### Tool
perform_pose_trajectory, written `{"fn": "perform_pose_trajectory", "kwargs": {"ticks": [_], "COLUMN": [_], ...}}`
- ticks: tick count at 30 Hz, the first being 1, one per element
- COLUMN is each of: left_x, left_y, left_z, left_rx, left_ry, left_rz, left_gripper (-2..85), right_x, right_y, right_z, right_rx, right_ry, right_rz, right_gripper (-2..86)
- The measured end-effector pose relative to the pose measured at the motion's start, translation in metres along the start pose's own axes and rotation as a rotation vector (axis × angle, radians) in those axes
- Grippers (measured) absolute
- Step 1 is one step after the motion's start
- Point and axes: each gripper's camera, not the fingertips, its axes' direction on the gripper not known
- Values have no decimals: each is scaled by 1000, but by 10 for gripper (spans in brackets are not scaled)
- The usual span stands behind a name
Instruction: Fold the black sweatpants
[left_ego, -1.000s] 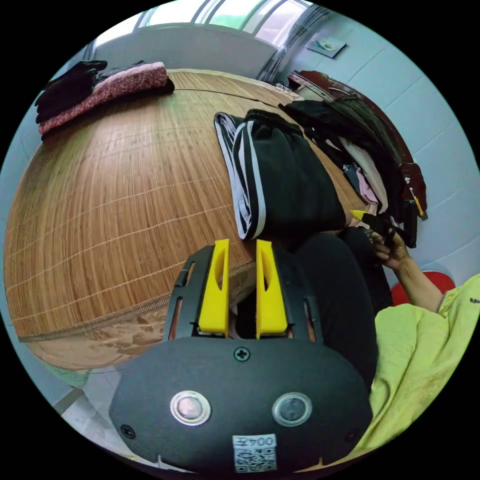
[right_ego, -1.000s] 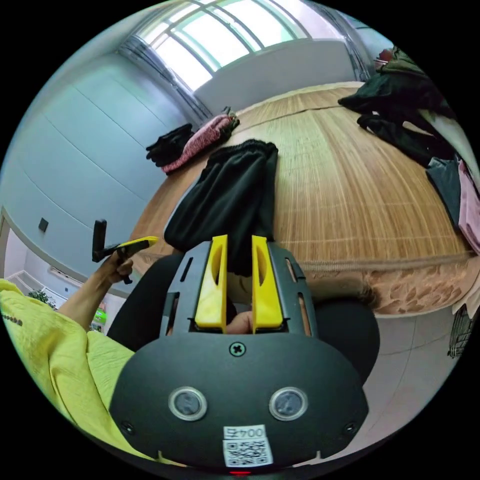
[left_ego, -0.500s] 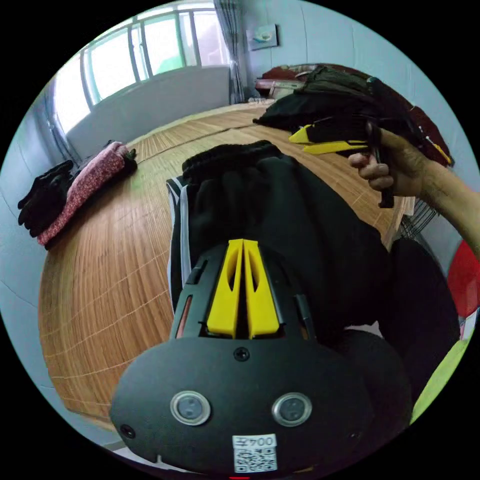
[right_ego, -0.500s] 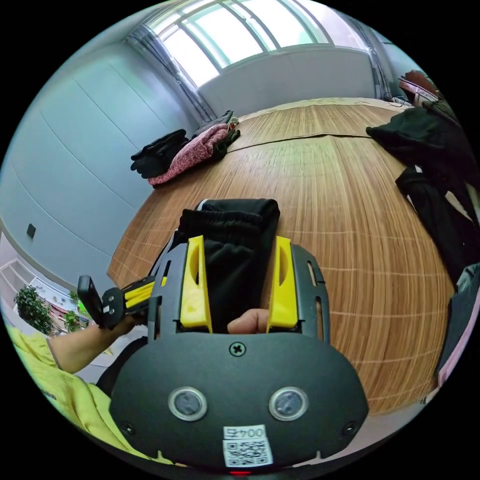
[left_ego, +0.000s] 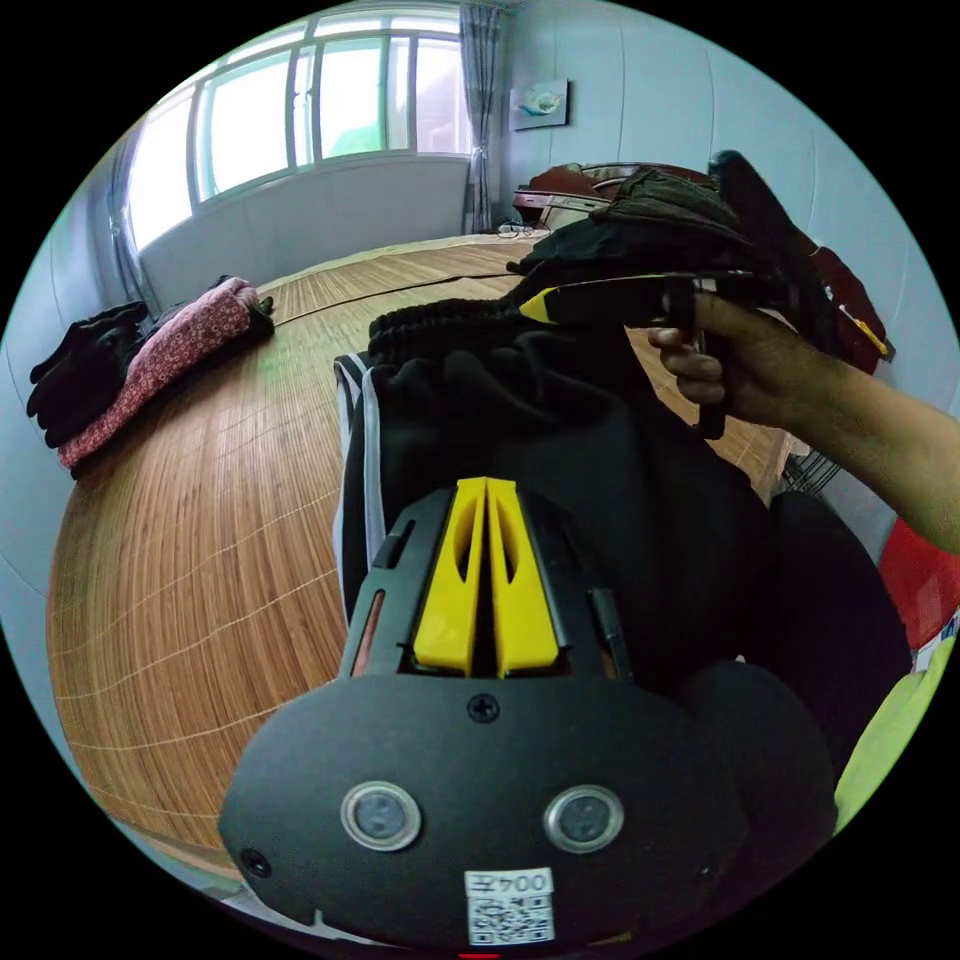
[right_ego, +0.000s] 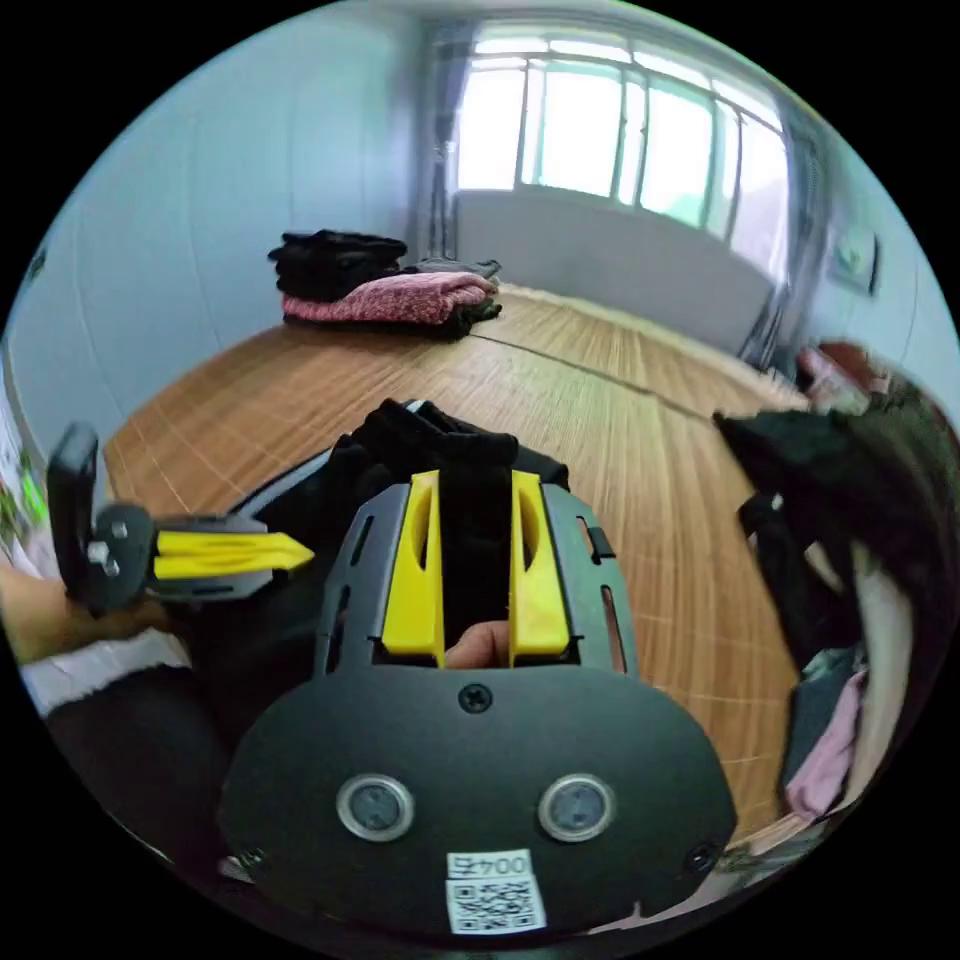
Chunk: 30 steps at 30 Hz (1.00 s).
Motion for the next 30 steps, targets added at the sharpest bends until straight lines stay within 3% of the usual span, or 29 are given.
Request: {"fn": "perform_pose_trajectory", "kwargs": {"ticks": [4,6,9,12,15,20,24,27,30], "left_x": [3,5,10,19,16,1,1,-17,-44], "left_y": [-4,-6,-18,-37,-59,-84,-109,-110,-105], "left_z": [1,1,-10,-22,-14,-26,5,63,75], "left_rx": [3,5,-12,-7,-79,-24,9,-187,-161], "left_ry": [-16,-32,-92,-183,-162,-118,-144,-127,-52], "left_rz": [3,-1,-23,-50,-66,-72,75,58,-3], "left_gripper": [1,1,1,1,1,1,1,1,1], "right_x": [-88,-95,-64,15,105,232,266,261,253], "right_y": [24,21,-5,-26,-14,91,163,183,178], "right_z": [-2,-5,-29,-3,81,96,118,130,145], "right_rx": [64,69,121,70,-169,-107,-197,-271,-310], "right_ry": [253,257,106,-116,-298,-783,-931,-962,-975], "right_rz": [-373,-458,-467,-271,90,525,648,623,570], "right_gripper": [92,91,90,106,123,186,223,229,229]}}
